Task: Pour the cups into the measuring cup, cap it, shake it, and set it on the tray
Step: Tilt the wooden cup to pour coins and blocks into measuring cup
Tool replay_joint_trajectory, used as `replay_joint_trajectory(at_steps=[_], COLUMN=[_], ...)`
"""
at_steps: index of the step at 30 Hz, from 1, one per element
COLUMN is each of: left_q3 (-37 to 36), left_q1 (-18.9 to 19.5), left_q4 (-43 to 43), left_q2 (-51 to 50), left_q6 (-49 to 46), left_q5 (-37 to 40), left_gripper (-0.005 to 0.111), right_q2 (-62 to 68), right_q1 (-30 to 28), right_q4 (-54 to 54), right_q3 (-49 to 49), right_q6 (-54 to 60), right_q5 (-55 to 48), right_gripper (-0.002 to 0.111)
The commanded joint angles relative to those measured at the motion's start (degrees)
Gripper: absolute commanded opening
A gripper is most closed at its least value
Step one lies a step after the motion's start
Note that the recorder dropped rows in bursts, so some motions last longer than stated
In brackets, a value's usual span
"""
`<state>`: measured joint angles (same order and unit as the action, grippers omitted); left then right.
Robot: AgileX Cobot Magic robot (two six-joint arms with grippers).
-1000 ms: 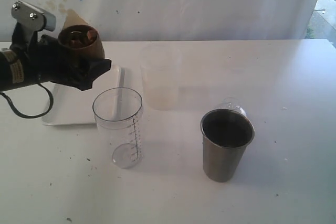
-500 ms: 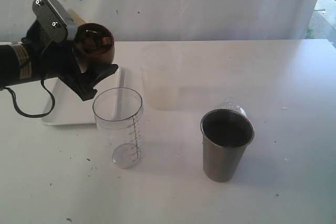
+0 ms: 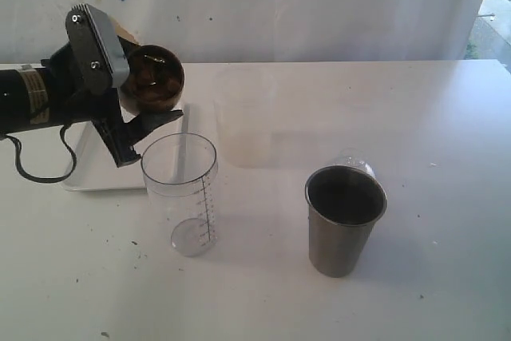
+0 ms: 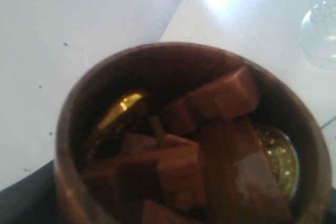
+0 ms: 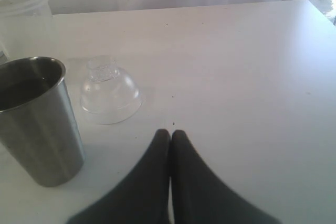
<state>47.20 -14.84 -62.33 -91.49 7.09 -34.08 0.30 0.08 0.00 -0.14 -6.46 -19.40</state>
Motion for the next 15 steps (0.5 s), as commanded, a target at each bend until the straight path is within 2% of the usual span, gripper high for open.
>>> replay_joint_trajectory(at_steps=[1,8,15], left_q3=[0.5,0.5,0.5], left_q1=[-0.3,-0.3,-0.3], left_q4=[0.0,-1.3,-2.1], left_q2=[0.7,0.7,0.7], left_q6=[-5.7,-6.7,-14.9], left_q5=[-1.8,-2.4,-2.5], left_gripper=[0.0,0.0,0.0], right_q2=[-0.3,-0.3,-0.3], right_q1=[-0.1,-0.1,-0.1], right_q4=[0.0,0.0,0.0], right_q3=[0.1,0.1,0.1], right_q6=[0.2,0.2,0.2], right_q5=[0.1,0.1,0.1], right_gripper=[0.0,0.0,0.0])
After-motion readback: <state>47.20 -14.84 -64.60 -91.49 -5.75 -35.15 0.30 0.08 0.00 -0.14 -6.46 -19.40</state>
